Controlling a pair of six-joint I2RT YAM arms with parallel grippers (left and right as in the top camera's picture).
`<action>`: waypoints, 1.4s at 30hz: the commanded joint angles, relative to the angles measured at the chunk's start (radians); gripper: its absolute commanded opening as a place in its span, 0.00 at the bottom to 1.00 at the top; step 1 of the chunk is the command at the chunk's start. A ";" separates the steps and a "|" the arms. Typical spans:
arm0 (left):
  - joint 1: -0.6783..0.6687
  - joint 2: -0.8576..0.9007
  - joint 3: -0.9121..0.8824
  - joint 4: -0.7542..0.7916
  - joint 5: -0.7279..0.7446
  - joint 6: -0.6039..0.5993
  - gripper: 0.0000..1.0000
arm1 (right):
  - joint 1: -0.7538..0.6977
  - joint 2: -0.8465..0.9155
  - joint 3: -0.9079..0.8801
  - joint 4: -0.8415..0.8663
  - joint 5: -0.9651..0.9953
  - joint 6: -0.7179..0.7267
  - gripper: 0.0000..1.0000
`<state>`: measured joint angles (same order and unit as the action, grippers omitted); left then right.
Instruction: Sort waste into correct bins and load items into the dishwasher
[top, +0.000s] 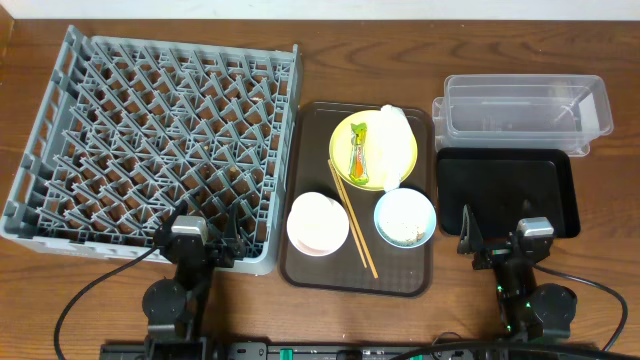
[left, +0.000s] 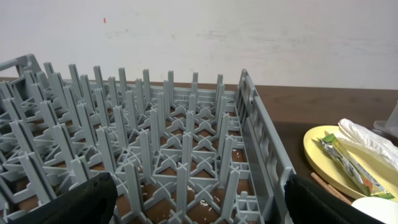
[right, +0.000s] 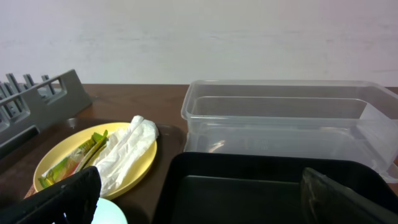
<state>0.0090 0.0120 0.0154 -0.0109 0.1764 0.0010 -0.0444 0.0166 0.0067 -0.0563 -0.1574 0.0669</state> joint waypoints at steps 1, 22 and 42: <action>-0.007 -0.008 -0.011 -0.041 0.014 0.014 0.89 | 0.005 -0.008 -0.001 -0.004 -0.005 -0.001 0.99; -0.007 -0.008 -0.011 -0.041 0.014 0.014 0.89 | 0.005 -0.008 -0.001 -0.004 -0.005 -0.002 0.99; -0.007 -0.008 -0.011 -0.041 0.014 0.013 0.89 | 0.005 -0.008 -0.001 -0.004 0.014 -0.001 0.99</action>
<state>0.0090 0.0120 0.0154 -0.0109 0.1764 0.0013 -0.0444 0.0166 0.0067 -0.0563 -0.1539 0.0669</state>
